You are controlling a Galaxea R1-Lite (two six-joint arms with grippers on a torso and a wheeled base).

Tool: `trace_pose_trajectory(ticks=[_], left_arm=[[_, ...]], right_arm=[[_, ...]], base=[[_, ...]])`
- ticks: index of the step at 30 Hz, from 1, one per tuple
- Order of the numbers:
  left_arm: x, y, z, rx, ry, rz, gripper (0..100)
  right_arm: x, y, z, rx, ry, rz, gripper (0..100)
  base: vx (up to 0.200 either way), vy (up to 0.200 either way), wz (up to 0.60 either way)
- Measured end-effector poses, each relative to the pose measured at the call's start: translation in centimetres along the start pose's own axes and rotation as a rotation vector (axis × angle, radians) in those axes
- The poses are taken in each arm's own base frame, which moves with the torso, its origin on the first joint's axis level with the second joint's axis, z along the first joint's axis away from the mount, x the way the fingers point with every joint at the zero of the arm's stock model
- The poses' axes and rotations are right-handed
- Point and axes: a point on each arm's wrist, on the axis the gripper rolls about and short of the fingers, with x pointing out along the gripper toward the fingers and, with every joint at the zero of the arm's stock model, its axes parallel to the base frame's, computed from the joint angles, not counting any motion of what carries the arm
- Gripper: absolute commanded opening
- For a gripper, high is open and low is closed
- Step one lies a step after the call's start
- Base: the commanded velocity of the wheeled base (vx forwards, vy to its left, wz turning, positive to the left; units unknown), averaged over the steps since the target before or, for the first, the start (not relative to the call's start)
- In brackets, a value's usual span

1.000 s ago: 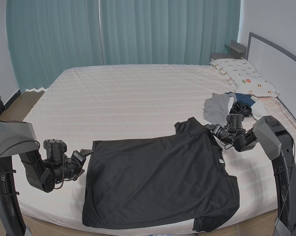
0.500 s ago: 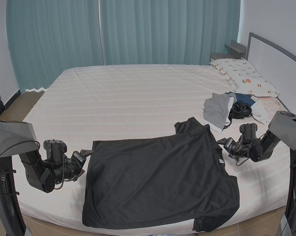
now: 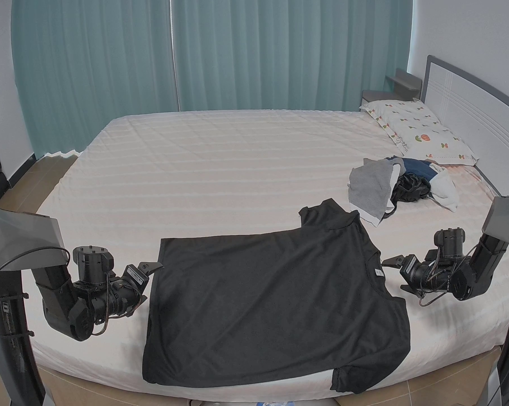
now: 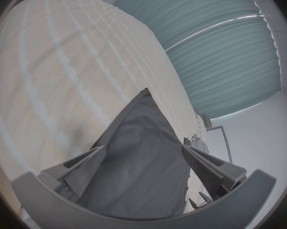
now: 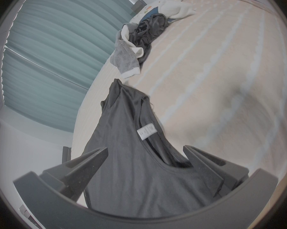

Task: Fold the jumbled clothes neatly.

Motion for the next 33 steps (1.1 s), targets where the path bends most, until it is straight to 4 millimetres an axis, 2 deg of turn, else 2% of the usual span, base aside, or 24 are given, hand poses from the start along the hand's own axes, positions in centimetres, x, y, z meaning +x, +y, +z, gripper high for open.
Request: trace_pose_trajectory(ticks=[6, 11, 20, 26, 33], left_arm=[[-0.7, 0.8, -0.8, 0.054, 0.03, 0.032, 100], [-1.4, 1.6, -1.6, 0.176, 0.068, 0.067, 100], [-3.0, 3.5, -4.4, 0.427, 0.185, 0.157, 100], [-4.0, 4.2, -6.5, 0.523, 0.225, 0.241, 100], [-3.7, 4.7, -7.8, 0.575, 0.213, 0.32, 100]], right_arm=[[-0.2, -0.4, -0.2, 0.011, 0.018, 0.004, 100], [-0.2, -0.6, -0.2, 0.015, 0.022, 0.001, 100], [-0.1, -0.7, -0.3, 0.014, 0.029, -0.001, 100], [-0.1, -0.7, -0.5, 0.012, 0.034, -0.001, 100], [-0.2, -0.6, -0.7, 0.008, 0.039, -0.001, 100]], base=[[0.0, 0.0, 0.0], [0.0, 0.0, 0.0], [0.0, 0.0, 0.0], [0.0, 0.0, 0.0], [0.0, 0.0, 0.0]])
